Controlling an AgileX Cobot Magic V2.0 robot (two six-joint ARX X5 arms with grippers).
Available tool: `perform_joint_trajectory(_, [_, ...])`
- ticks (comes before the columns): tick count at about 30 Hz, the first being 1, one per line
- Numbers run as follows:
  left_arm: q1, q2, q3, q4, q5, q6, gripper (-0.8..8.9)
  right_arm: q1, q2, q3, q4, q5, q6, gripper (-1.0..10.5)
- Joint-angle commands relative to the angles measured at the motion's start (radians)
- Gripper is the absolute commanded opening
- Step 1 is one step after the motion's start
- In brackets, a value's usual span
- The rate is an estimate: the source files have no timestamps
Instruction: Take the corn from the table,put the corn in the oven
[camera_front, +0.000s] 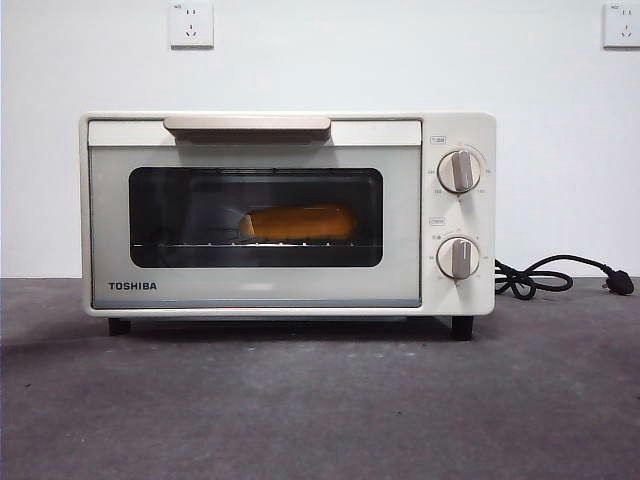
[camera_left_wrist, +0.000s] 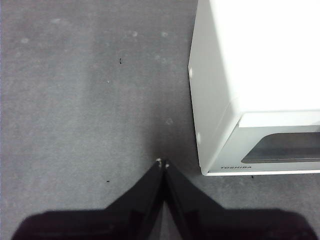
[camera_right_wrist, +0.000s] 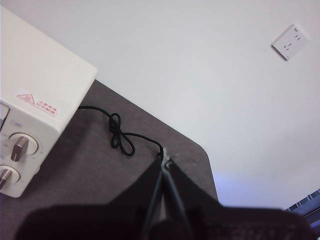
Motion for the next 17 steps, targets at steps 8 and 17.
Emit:
perform_joint_trajectory(8, [0.003, -0.077, 0.003, 0.010, -0.013, 0.027, -0.04, 0.000, 0.001, 0.003, 0.003, 0.000, 0.016, 0.0])
perform_joint_trajectory(17, [0.103, -0.399, -0.268, 0.401, 0.162, 0.013, -0.04, 0.000, 0.000, 0.003, 0.003, 0.000, 0.016, 0.0])
